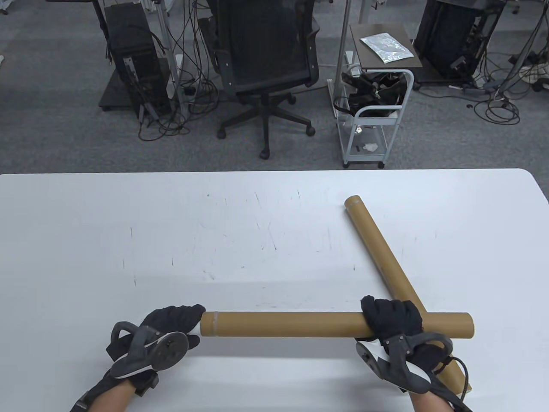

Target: Roll up mouse pads and store in mailing tubes

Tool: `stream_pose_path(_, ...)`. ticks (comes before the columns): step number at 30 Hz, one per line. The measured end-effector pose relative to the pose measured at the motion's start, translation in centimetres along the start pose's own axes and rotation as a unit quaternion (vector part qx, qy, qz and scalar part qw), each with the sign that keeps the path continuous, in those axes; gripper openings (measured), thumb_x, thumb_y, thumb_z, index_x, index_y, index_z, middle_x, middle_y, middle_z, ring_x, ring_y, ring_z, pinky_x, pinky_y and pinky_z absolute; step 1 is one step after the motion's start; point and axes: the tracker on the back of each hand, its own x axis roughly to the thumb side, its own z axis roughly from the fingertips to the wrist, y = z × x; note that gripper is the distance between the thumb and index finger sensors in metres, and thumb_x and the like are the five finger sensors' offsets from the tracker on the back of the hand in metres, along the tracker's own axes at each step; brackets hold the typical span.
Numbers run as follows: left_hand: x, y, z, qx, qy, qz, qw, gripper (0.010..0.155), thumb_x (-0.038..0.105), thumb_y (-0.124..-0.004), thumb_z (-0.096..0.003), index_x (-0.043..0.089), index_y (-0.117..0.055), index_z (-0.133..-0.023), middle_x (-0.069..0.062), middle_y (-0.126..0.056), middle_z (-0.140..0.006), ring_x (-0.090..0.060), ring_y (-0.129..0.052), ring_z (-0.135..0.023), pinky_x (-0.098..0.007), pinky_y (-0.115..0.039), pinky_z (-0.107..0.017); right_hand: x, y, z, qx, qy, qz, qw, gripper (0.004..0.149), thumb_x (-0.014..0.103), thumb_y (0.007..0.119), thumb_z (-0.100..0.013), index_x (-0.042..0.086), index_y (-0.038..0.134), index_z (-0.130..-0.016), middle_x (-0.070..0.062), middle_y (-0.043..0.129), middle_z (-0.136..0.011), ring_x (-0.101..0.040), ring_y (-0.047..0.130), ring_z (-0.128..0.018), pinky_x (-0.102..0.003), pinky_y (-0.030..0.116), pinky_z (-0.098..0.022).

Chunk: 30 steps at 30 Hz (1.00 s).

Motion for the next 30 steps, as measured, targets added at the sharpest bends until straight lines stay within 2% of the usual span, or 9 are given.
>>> stream_pose_path(7,-2.4,1.4,0.9,0.089,0.066,0.0,0.994,0.068,0.06,-0.073,-0.0317,0.043,-0.062,-0.096,0.015,-0.083,-0.095,-0.011,-0.086,-0.09,-0.034,-0.073,-0.078,1.2,-1.4,0.5,-0.064,-0.029,-0.03,0.997,0.07,0.069,0.074,-0.033,0.031,0.067,-0.091,0.005,0.084,-0.079,-0.018,0.088,-0.065,-0.041,0.072,-0.062)
stream_pose_path(12,-6.0,1.4,1.4,0.105,0.203,0.035,0.973,0.112,0.088,-0.06,-0.0102,0.04,-0.036,-0.109,0.003,-0.041,-0.12,-0.031,-0.05,-0.115,-0.054,-0.051,-0.087,1.6,-1.4,0.6,-0.06,-0.029,-0.047,0.997,0.071,0.07,0.074,-0.034,0.031,0.065,-0.092,0.005,0.084,-0.08,-0.017,0.087,-0.067,-0.04,0.071,-0.063)
stream_pose_path(15,-6.6,1.3,1.4,0.09,0.193,0.018,0.977,0.109,0.089,-0.054,-0.0113,0.044,-0.028,-0.107,0.004,-0.031,-0.121,-0.026,-0.06,-0.113,-0.041,-0.072,-0.081,1.5,-1.1,0.4,-0.054,-0.029,-0.048,0.997,0.071,0.07,0.074,-0.034,0.031,0.065,-0.092,0.006,0.084,-0.08,-0.017,0.087,-0.066,-0.04,0.072,-0.063)
stream_pose_path(17,-7.8,0.7,1.6,0.1,0.188,0.163,0.964,0.097,0.085,-0.059,-0.0203,0.043,-0.035,-0.105,0.007,-0.037,-0.119,-0.018,-0.067,-0.109,-0.036,-0.072,-0.083,1.0,-0.7,0.5,-0.044,-0.023,-0.049,0.998,0.07,0.07,0.074,-0.034,0.031,0.066,-0.092,0.006,0.084,-0.08,-0.017,0.088,-0.066,-0.04,0.072,-0.062)
stream_pose_path(22,-6.8,-1.0,0.6,0.082,0.052,0.637,0.765,0.074,0.066,-0.066,-0.0405,0.037,-0.045,-0.105,0.007,-0.037,-0.115,-0.017,-0.055,-0.104,-0.037,-0.039,-0.092,1.4,-2.8,0.3,-0.068,-0.022,-0.041,0.997,0.071,0.069,0.075,-0.033,0.031,0.067,-0.092,0.005,0.085,-0.08,-0.017,0.089,-0.066,-0.04,0.073,-0.061)
stream_pose_path(24,-3.7,-1.1,-0.2,0.027,-0.02,0.687,0.726,0.078,0.068,-0.064,-0.0401,0.039,-0.038,-0.108,0.009,-0.028,-0.118,-0.017,-0.045,-0.111,-0.036,-0.029,-0.092,2.6,-3.0,0.2,-0.07,-0.029,-0.055,0.996,0.071,0.069,0.074,-0.033,0.031,0.067,-0.092,0.005,0.084,-0.081,-0.017,0.089,-0.066,-0.04,0.073,-0.061)
stream_pose_path(25,-1.6,-1.5,-0.7,-0.017,-0.052,0.681,0.73,0.08,0.071,-0.064,-0.0382,0.042,-0.038,-0.108,0.013,-0.021,-0.117,-0.016,-0.033,-0.109,-0.035,-0.015,-0.09,3.2,-3.1,0.1,-0.065,-0.041,-0.072,0.994,0.07,0.069,0.075,-0.033,0.031,0.067,-0.092,0.005,0.085,-0.08,-0.018,0.089,-0.066,-0.041,0.073,-0.061)
stream_pose_path(27,-2.0,-2.0,-0.2,0.009,0.017,0.597,0.802,0.08,0.078,-0.056,-0.0356,0.047,-0.038,-0.107,0.017,-0.024,-0.119,-0.011,-0.038,-0.114,-0.034,-0.026,-0.093,2.6,-2.6,0.3,-0.054,-0.04,-0.058,0.996,0.07,0.07,0.074,-0.033,0.032,0.067,-0.092,0.006,0.085,-0.08,-0.017,0.089,-0.066,-0.04,0.073,-0.061)
stream_pose_path(30,-2.1,-3.1,-0.3,-0.026,-0.007,0.61,0.792,0.081,0.078,-0.056,-0.038,0.045,-0.036,-0.109,0.015,-0.019,-0.119,-0.013,-0.033,-0.114,-0.036,-0.022,-0.091,2.6,-2.3,0.8,-0.053,-0.042,-0.045,0.997,0.07,0.069,0.074,-0.033,0.031,0.067,-0.092,0.005,0.084,-0.081,-0.017,0.089,-0.066,-0.041,0.073,-0.062)
